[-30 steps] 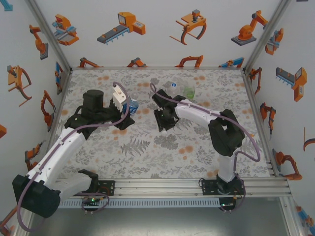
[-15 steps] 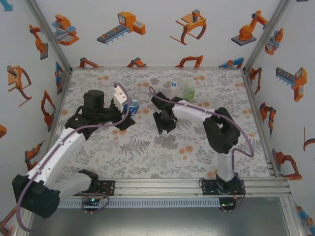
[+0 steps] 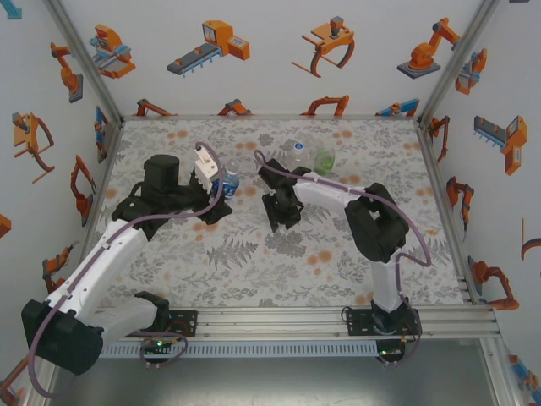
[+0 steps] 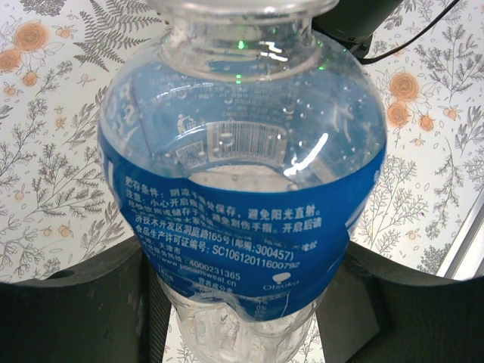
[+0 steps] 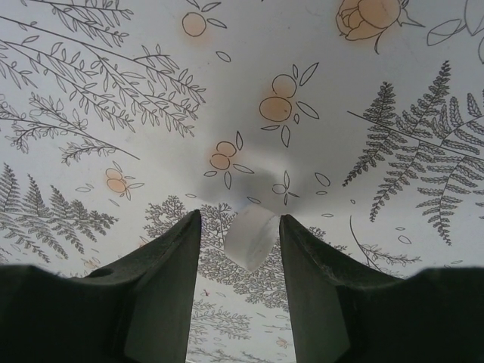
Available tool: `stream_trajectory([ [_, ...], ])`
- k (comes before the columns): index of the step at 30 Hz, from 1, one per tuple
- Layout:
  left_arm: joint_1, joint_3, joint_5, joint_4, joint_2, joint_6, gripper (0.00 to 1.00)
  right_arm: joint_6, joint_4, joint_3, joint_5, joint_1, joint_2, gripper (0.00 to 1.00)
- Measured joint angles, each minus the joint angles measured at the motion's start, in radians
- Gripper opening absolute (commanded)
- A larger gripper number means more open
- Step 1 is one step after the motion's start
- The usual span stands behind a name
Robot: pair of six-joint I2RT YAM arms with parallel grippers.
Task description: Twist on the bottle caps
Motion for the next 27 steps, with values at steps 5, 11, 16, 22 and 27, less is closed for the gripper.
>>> stream_trajectory([
  [5, 0.000, 0.000, 0.000, 0.000, 0.002, 0.000, 0.03, 0.016, 0.009, -0.022, -0.005, 0.000, 0.004, 0.17],
  [11, 0.000, 0.000, 0.000, 0.000, 0.013, 0.000, 0.03, 0.027, 0.065, -0.045, -0.046, -0.009, -0.007, 0.11],
  [16, 0.000, 0.000, 0.000, 0.000, 0.014, 0.000, 0.03, 0.072, 0.235, -0.159, -0.184, -0.073, -0.056, 0.16],
  [22, -0.002, 0.000, 0.000, 0.000, 0.016, 0.000, 0.03, 0.181, 0.472, -0.312, -0.362, -0.179, -0.099, 0.32],
  [27, -0.002, 0.000, -0.002, 0.000, 0.016, 0.000, 0.03, 0.229, 0.528, -0.395, -0.359, -0.225, -0.154, 0.36],
])
